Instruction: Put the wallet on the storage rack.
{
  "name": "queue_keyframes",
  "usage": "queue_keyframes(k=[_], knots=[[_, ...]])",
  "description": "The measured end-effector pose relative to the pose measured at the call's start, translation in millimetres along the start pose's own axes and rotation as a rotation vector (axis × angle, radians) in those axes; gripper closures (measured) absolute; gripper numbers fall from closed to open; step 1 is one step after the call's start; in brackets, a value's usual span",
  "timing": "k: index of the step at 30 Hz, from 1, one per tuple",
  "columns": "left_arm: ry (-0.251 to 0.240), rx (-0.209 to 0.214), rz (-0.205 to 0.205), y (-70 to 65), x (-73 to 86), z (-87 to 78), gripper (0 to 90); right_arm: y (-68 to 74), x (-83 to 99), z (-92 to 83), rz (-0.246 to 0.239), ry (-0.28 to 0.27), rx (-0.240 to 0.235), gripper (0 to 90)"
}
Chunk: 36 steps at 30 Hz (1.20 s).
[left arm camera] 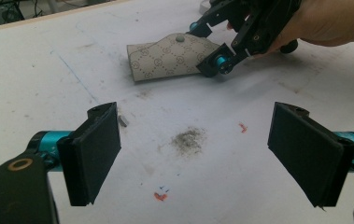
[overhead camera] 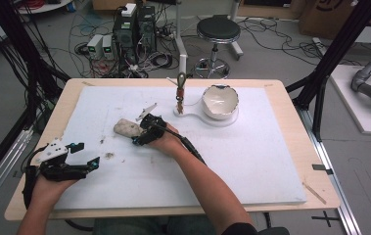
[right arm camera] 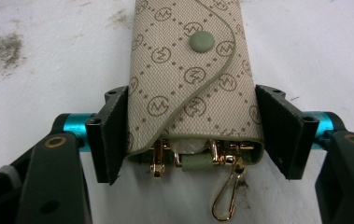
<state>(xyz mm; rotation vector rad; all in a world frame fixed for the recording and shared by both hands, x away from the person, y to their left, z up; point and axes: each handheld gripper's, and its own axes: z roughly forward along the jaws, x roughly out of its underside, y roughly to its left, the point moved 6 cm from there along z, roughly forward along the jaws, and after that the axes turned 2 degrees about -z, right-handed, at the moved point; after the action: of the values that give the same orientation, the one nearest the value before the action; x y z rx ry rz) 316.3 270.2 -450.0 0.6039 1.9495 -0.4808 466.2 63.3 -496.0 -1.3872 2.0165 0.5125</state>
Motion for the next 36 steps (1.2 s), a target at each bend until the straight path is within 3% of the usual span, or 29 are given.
queue_keyframes(k=[8,17,23,32,36], knots=[[-0.003,0.004,0.001,-0.3,1.6,-1.0,17.0,2.8,-0.6,-3.0,0.007,0.016,0.025,35.7],[-0.004,0.019,0.003,-3.9,-0.3,3.6,17.0,6.0,4.5,-20.0,-0.024,0.024,0.002,36.0],[-0.006,0.031,0.005,-6.5,-2.7,8.8,17.0,5.7,13.2,-43.6,-0.034,0.038,0.003,36.0],[-0.015,0.077,-0.004,-11.6,-10.4,25.4,17.0,-0.7,34.4,-90.1,-0.02,-0.01,0.049,36.0],[-0.015,0.09,-0.003,-13.2,-13.0,31.8,17.0,-4.3,49.6,-115.2,0.009,-0.026,0.071,36.1]])
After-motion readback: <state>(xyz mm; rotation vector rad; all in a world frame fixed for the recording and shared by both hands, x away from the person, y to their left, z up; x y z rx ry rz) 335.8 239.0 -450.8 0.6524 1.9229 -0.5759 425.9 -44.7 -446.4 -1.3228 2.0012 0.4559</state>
